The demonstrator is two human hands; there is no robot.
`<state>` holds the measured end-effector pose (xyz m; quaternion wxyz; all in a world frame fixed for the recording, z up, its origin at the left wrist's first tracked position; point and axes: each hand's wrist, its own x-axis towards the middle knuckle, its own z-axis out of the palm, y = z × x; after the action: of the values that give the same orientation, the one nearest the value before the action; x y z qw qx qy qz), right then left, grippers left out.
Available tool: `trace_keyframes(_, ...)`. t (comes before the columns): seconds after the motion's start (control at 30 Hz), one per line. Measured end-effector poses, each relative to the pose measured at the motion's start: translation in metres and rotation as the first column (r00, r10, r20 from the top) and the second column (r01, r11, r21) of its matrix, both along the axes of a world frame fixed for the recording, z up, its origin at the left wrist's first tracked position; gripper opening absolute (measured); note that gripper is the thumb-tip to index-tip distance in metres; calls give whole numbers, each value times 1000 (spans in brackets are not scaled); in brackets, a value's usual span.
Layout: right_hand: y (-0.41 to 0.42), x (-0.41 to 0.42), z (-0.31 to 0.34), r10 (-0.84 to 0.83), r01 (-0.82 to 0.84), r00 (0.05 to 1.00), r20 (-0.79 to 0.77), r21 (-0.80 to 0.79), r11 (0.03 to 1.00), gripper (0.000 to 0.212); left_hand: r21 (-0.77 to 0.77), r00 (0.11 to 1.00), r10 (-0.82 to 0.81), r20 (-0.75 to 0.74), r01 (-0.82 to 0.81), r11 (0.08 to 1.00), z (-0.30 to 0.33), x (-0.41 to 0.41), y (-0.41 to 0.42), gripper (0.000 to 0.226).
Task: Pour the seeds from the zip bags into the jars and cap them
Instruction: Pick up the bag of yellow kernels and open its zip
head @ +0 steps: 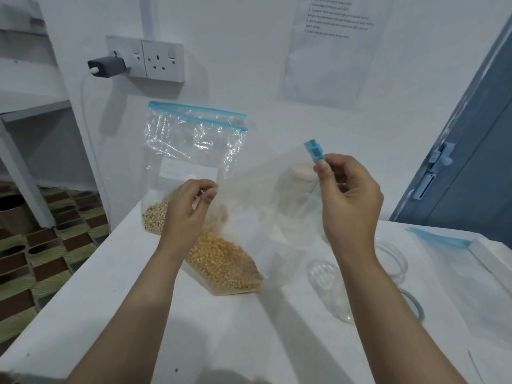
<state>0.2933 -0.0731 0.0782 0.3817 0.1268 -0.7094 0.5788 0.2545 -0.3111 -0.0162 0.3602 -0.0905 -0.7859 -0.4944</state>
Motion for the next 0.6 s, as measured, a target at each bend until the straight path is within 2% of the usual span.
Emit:
trace_keyframes(0.1,3,4,-4,-30,30,1000,8,-5,1000,10,-106,995,96,31,-92,990,-24,3,-15,46)
trace_keyframes(0.2,4,9,-8,-35,35,999,13,-9,999,16,-108,977,190,98,-179,978,-43,8,-22,58)
trace_keyframes(0.3,6,15,-15,-26,27,999,31,-52,998,9,-3,916,305,262,-315,949,-51,12,-21,52)
trace_keyframes(0.4,9,20,-24,-27,30,999,46,-60,998,9,122,838,297,458,-390,913,-54,13,-20,74)
trace_keyframes(0.43,10,22,-26,-30,33,998,50,-61,998,10,140,819,289,496,-404,904,-55,13,-20,75)
trace_keyframes(0.5,12,25,-29,-42,45,998,54,-57,997,13,152,796,268,543,-408,900,-54,13,-20,64)
trace_keyframes(0.6,15,29,-32,-56,59,997,54,-49,997,17,317,853,187,487,-372,873,-51,14,-15,43)
